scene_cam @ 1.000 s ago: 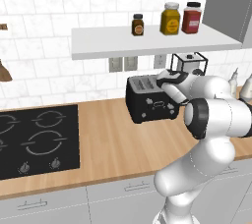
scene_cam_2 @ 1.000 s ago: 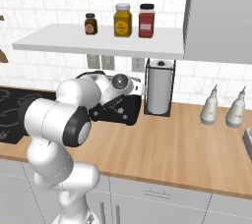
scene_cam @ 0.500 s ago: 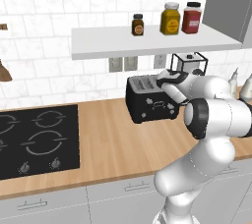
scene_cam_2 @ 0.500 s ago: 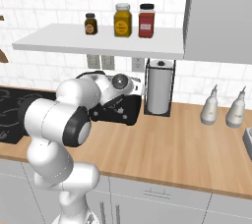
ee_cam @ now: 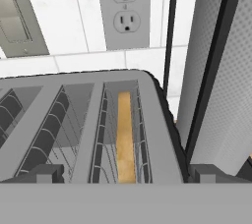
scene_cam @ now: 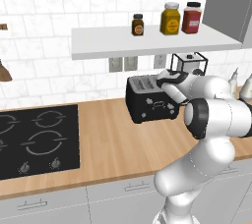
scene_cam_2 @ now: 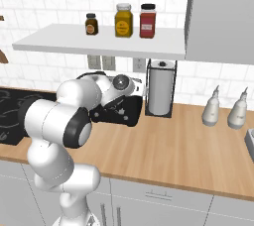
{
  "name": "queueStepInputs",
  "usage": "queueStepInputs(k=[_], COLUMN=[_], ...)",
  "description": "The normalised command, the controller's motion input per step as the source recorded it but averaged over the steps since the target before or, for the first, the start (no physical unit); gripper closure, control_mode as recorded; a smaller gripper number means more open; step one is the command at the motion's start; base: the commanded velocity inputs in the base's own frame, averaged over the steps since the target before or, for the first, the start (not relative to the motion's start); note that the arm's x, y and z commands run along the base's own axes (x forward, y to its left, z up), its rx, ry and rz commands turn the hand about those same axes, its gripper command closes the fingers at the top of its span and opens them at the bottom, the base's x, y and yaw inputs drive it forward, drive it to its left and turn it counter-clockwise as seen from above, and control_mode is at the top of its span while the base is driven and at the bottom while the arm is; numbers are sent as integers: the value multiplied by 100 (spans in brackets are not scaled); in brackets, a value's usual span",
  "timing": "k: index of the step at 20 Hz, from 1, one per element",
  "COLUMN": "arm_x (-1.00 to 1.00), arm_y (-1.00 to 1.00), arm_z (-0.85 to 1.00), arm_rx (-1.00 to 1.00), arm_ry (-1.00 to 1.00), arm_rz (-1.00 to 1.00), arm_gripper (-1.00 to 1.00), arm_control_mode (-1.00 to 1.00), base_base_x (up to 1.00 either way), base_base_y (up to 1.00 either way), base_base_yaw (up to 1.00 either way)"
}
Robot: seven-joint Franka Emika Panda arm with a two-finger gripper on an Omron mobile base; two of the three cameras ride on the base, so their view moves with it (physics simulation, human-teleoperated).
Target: Start the toaster. Once the lever pops up, take the bread to the plate on the dining counter.
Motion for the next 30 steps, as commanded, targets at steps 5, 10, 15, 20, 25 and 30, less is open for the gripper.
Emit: queueStepInputs(k=[5,10,15,20,25,30], arm_x=[0,0,0,0,0,0], arm_y=[0,0,0,0,0,0], arm_z=[0,0,0,0,0,0], arm_rx=[0,0,0,0,0,0], arm_ry=[0,0,0,0,0,0], arm_rz=[0,0,0,0,0,0], arm_gripper=[-100,-100,-100,-100,-100,-100], arm_control_mode=[-100,-100,-100,-100,-100,-100], base_base_x=[0,0,0,0,0,0], base_base_y=[0,0,0,0,0,0], base_base_yaw=[0,0,0,0,0,0])
